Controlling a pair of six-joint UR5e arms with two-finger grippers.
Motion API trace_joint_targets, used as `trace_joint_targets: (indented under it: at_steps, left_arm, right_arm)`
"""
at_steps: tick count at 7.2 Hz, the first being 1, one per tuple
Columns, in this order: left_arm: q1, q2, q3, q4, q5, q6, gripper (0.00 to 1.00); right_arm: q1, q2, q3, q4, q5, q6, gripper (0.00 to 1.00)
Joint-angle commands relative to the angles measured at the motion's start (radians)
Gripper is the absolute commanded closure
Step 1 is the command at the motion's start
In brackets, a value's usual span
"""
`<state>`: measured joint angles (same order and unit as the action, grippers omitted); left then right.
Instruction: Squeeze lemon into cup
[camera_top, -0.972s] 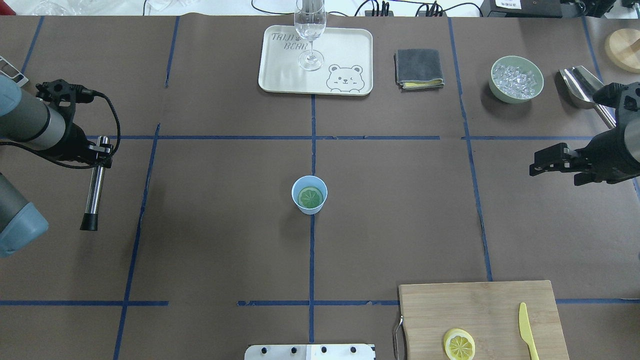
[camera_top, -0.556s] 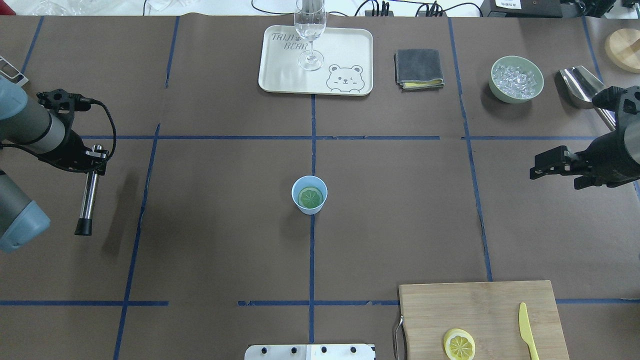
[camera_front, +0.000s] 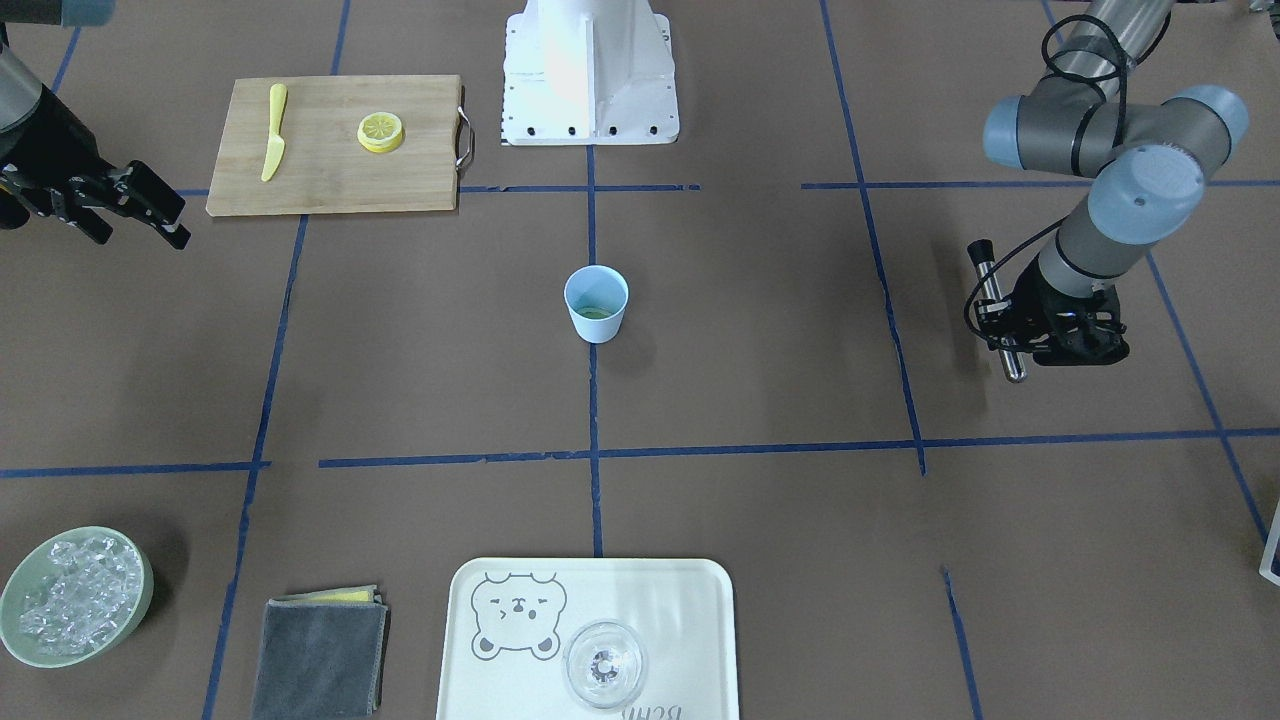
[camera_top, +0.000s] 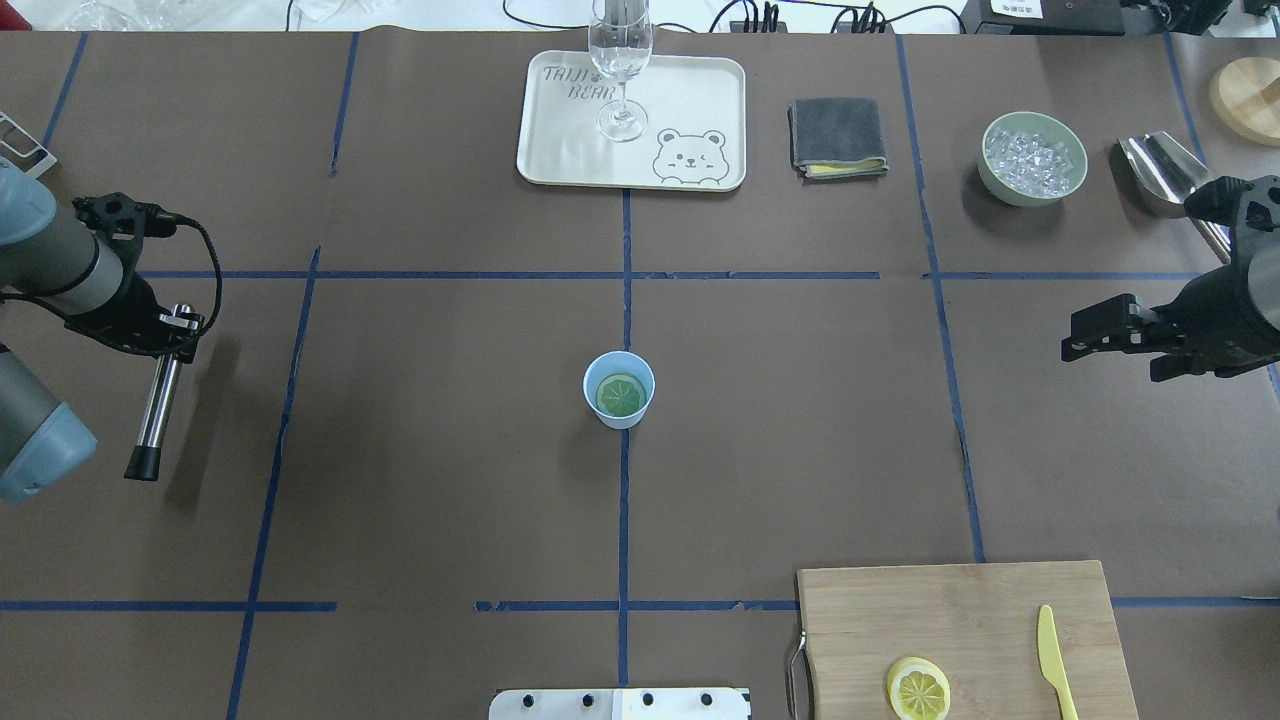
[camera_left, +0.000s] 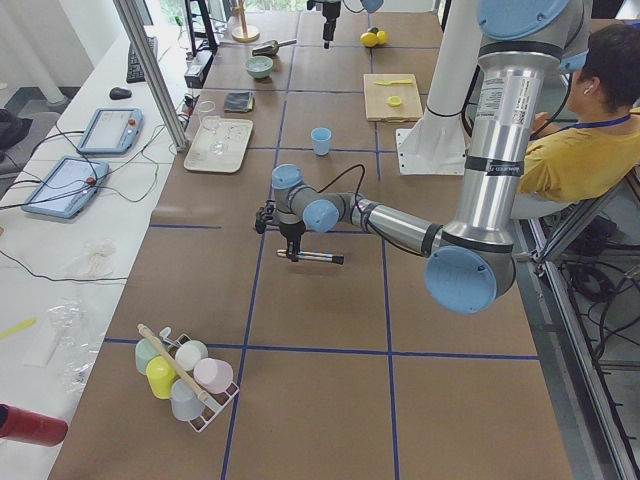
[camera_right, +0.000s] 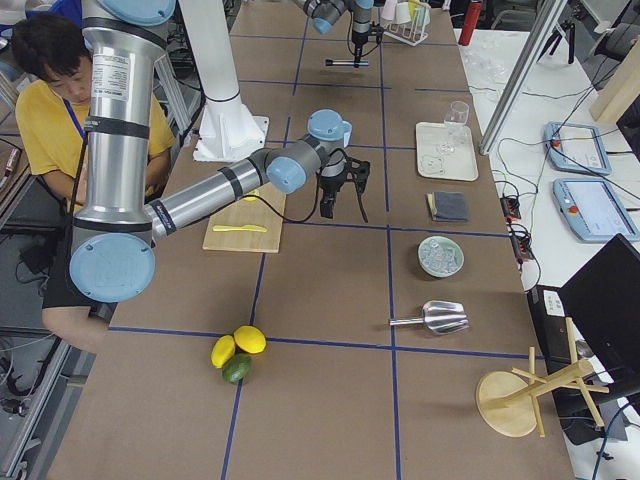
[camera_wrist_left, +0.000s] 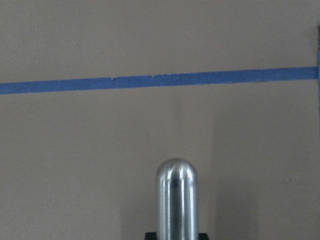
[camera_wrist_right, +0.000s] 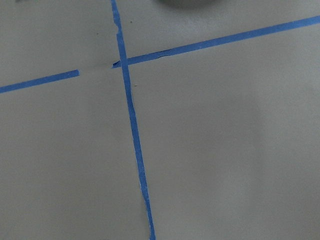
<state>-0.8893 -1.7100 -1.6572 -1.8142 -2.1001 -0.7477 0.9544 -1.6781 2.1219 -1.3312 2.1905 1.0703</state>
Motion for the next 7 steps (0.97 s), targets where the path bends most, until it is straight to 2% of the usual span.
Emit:
trace_joint_targets:
  at_steps: [1,6,7]
  left_arm:
    - [0.001,-0.002,0.034,0.000,-0.041,0.002,1.00]
    - [0.003,-0.002,0.050,-0.004,-0.043,-0.001,1.00]
    - [0.003,0.001,0.051,-0.011,-0.041,0.002,0.89]
  right_arm:
    - [0.000,0.000,0.001,0.001,0.000,-0.001,0.00]
    - [0.001,0.000,0.010,0.001,0.000,0.002,0.00]
    - [0.003,0.000,0.012,0.001,0.000,0.002,0.00]
